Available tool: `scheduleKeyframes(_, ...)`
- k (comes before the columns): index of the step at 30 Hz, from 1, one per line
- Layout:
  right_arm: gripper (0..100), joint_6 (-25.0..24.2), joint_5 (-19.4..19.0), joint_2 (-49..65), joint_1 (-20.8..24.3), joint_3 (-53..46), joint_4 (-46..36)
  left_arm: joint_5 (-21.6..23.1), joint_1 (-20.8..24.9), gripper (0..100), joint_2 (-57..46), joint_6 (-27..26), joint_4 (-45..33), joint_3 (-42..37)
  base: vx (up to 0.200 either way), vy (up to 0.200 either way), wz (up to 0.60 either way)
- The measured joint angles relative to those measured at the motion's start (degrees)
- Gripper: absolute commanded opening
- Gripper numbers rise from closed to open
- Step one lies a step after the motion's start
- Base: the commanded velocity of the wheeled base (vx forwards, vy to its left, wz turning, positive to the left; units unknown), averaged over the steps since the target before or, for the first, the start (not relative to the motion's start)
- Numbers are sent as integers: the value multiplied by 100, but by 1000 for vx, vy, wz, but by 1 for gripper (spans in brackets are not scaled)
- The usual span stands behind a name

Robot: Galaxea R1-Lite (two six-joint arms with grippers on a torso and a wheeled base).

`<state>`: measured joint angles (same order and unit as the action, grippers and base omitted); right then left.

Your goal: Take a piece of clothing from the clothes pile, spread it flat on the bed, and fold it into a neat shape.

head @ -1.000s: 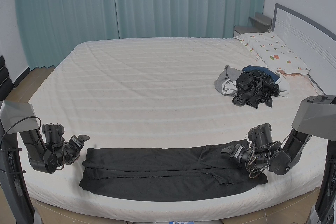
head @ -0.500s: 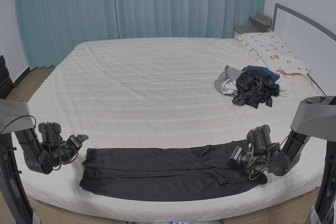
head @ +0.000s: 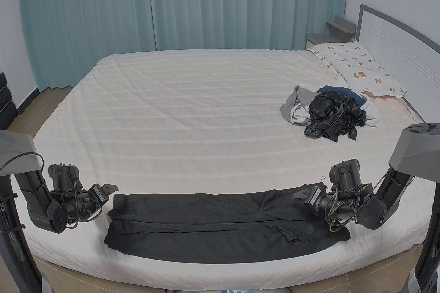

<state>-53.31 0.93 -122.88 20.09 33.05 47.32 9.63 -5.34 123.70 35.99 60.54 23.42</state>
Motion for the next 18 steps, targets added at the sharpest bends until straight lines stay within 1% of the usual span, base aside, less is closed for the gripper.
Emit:
scheduleKeyframes(3,100,46,-22,59,-69,-4,7,7,113,100,-27,-268,-44,-151,0,0,0)
scheduleKeyframes(8,100,98,-35,94,-118,-17,18,7,215,100,-41,-508,-7,-319,0,0,0)
scheduleKeyframes(11,100,111,-39,105,-102,-26,18,7,267,100,-29,-541,11,-368,0,0,0)
scheduleKeyframes(12,100,115,-39,107,-99,-28,20,7,282,0,-21,-541,13,-369,0,0,0)
scheduleKeyframes(18,100,178,-41,116,-94,-37,20,-17,297,0,91,-552,15,-330,0,0,0)
